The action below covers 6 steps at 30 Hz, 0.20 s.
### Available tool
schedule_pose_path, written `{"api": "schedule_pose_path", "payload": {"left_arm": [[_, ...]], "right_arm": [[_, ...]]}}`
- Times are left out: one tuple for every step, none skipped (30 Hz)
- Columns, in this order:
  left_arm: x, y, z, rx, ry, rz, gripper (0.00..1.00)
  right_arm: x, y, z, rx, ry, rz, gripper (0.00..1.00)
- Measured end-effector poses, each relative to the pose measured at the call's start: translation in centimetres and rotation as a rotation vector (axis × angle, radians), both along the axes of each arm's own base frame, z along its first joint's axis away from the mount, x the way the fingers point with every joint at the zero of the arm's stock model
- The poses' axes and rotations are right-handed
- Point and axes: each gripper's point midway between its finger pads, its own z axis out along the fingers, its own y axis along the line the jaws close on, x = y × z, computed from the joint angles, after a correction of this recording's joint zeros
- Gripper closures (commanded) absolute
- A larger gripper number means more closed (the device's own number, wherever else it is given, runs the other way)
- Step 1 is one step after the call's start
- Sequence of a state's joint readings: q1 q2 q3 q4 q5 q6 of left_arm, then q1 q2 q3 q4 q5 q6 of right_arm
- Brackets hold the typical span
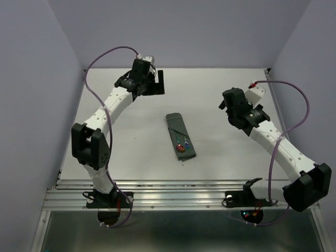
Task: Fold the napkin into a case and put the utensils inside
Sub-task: Reset both arms
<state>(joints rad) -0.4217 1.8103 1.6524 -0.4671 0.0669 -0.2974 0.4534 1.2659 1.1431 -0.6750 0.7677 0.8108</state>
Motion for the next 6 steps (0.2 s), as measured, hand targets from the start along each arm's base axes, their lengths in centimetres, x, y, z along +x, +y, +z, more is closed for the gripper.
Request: {"api": "schedule_pose_path", "payload": {"left_arm": [[-0.2,0.7,1.6,0.009,-0.034,0.024,0.01],[-0.6,1.7,4.1,0.011,-0.089,0.054,0.01],[-0.8,2.2,5.0,0.018,-0.111,0.071,0.01],[-1.5,3.2,7.8,0.013,-0.174,0.102,0.01],[-2.0,3.9,9.6,0.007,-0.216,0.123,0.01],[-2.6,4.8,11.8,-0.002,-0.266,0.148,0.01]], "right_arm": [[-0.2,-0.3,0.6,0.004,-0.023,-0.012,0.0],[-0.3,-0.5,1.1,0.006,-0.042,-0.024,0.0],[-0.6,-0.8,1.7,0.01,-0.066,-0.04,0.0],[-0.8,-1.0,2.0,0.012,-0.079,-0.05,0.0],[-1.0,-1.3,2.2,0.013,-0.092,-0.061,0.0],[-1.2,-1.5,2.6,0.017,-0.108,-0.072,0.0]]}}
